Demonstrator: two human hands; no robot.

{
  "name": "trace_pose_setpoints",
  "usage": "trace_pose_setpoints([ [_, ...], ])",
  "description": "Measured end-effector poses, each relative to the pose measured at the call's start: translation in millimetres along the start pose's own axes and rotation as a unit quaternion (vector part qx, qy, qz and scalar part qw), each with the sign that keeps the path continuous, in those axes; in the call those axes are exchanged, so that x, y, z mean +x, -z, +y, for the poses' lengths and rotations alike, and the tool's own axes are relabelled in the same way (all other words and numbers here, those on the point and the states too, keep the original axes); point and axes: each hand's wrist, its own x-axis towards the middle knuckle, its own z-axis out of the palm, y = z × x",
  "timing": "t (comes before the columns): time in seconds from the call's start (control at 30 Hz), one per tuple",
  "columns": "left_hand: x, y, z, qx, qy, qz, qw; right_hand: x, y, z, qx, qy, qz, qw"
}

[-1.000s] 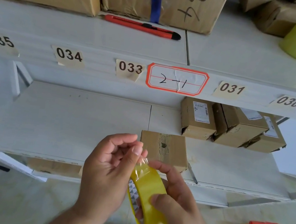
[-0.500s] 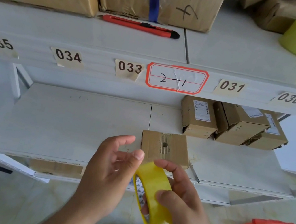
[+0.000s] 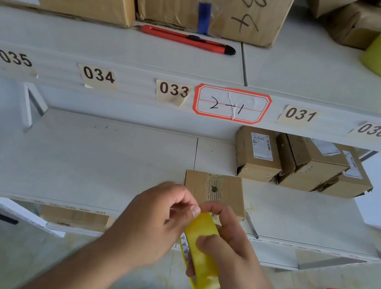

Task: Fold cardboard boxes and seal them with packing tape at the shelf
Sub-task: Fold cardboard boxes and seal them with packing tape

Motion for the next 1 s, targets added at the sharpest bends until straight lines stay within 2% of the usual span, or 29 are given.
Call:
trace_pose_setpoints([
  [0.1, 8.8, 1.3, -4.0, 0.042, -0.029, -0.004, 0.999, 6.5, -2.3, 3.5, -0.036, 0.008, 0.031, 0.999],
  [0.2, 16.9, 0.2, -6.6, 0.041, -0.023, -0.011, 0.999, 9.1, -4.4, 2.9, -0.01, 0.016, 0.036, 0.999],
  [0.37, 24.1, -0.3, -13.4, -0.113, 0.087, 0.004, 0.99, 10.0, -6.0, 1.3, 0.036, 0.021, 0.032, 0.999],
  [0.43, 24.4, 2.0, -13.3, -0.129, 0.093, 0.068, 0.985, 9.6, -5.9, 2.2, 0.046, 0.018, 0.034, 0.998],
  [0.53, 10.3, 7.4, -7.6, -0.01, -0.012, 0.188, 0.982, 9.8, -4.6, 3.9, 0.047, 0.019, 0.037, 0.998],
  [0.57, 4.3, 7.7, -4.2, 0.026, -0.053, 0.188, 0.98, 10.0, -3.9, 4.0, 0.045, 0.022, 0.037, 0.998],
  [0.63, -3.8, 4.7, -1.6, 0.086, -0.092, 0.139, 0.982, 10.8, -3.3, 3.7, 0.04, 0.03, 0.038, 0.998],
  [0.77, 1.7, 5.0, 0.0, 0.139, -0.059, 0.066, 0.986, 12.1, -4.9, 1.4, 0.025, 0.048, 0.031, 0.998],
  [1.0, 9.0, 6.2, -0.6, 0.125, -0.022, 0.037, 0.991, 14.5, -4.4, 1.3, -0.013, 0.059, 0.021, 0.998],
])
